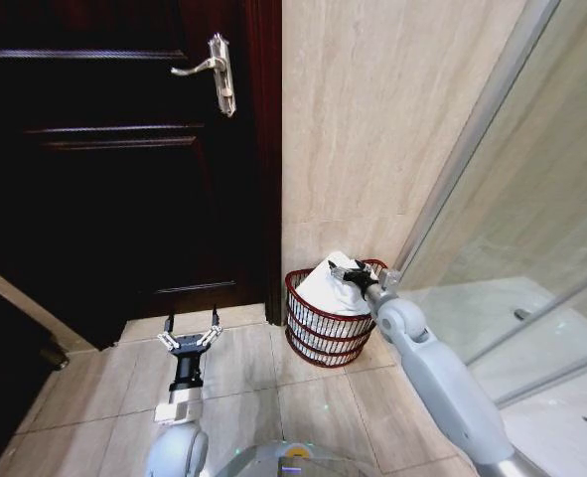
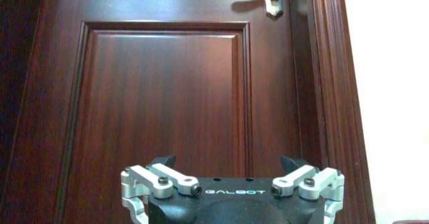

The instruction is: Discard the used towel into the hamper.

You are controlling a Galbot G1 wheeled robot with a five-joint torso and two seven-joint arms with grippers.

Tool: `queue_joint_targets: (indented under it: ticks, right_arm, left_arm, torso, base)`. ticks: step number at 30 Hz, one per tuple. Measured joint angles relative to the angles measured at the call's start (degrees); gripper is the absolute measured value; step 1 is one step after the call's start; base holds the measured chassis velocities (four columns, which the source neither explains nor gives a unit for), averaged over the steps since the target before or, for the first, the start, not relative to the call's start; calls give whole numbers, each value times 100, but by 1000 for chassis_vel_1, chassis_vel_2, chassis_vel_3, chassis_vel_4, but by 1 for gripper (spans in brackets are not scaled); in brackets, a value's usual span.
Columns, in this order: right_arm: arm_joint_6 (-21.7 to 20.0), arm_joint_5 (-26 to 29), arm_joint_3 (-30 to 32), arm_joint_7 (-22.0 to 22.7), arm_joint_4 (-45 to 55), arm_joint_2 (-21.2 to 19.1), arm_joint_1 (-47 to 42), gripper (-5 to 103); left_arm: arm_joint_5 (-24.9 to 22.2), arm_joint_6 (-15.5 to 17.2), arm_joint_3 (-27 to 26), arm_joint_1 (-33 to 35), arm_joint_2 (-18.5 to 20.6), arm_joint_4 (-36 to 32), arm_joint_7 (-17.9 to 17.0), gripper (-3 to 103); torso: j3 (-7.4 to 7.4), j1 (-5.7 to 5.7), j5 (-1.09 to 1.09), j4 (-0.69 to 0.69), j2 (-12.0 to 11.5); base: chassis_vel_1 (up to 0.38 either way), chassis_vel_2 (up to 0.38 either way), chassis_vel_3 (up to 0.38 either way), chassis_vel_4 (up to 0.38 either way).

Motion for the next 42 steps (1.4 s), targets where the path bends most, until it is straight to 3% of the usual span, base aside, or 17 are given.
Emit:
queue_joint_targets:
  ticks: [6, 8, 9, 13, 14, 16, 20, 26, 30, 42]
  right_arm:
    - [-493, 735, -42, 37, -139, -185, 107, 100]
    - [-848, 1263, -75, 296, -106, -208, 214, 100]
    - [-848, 1263, -75, 296, -106, -208, 214, 100]
    - [-1350, 2202, -309, 940, -31, -330, 516, 100]
    - [-1350, 2202, -309, 940, -31, -330, 516, 100]
    - [-1434, 3083, -522, 1570, -37, -411, 806, 100]
    - [-1434, 3767, -777, 2076, -78, -540, 1044, 100]
    - [-1434, 4088, -943, 2417, -153, -487, 1116, 100]
    - [-1419, 4186, -1022, 2535, -343, -242, 1152, 100]
    - [-1377, 4254, -1099, 2506, -988, 40, 1194, 100]
  left_arm:
    - [-44, -115, -123, 59, -34, 39, 6, 100]
    - [-65, -156, -176, 73, -30, 78, 12, 100]
    - [-65, -156, -176, 73, -30, 78, 12, 100]
    - [-120, -165, -225, 97, -7, 52, 48, 100]
    - [-120, -165, -225, 97, -7, 52, 48, 100]
    - [-168, -164, -241, 101, 1, 19, 102, 100]
    - [-180, -121, -238, 110, 4, -45, 118, 100]
    - [-207, 100, -211, 194, 52, -244, 126, 100]
    - [-201, 247, -246, 275, 152, -379, 136, 100]
    - [-192, 455, -233, 374, 208, -599, 157, 100]
  torso:
    - [0, 0, -1, -1, 0]
    - [-1, 0, -1, -1, 0]
    - [-1, 0, -1, -1, 0]
    - [-1, 0, -1, 0, 0]
    - [-1, 0, -1, 0, 0]
    - [-1, 0, -1, 0, 0]
    - [-1, 0, -2, 1, -1]
    - [-1, 0, -2, -1, -1]
    - [-1, 0, -2, 0, -1]
    - [-2, 0, -2, 0, 0]
  base:
    - [0, 0, 0, 0]
    - [0, 0, 0, 0]
    - [0, 0, 0, 0]
    - [0, 0, 0, 0]
    - [0, 0, 0, 0]
    - [0, 0, 0, 0]
    - [0, 0, 0, 0]
    - [0, 0, 0, 0]
    - [0, 0, 0, 0]
    - [0, 0, 0, 0]
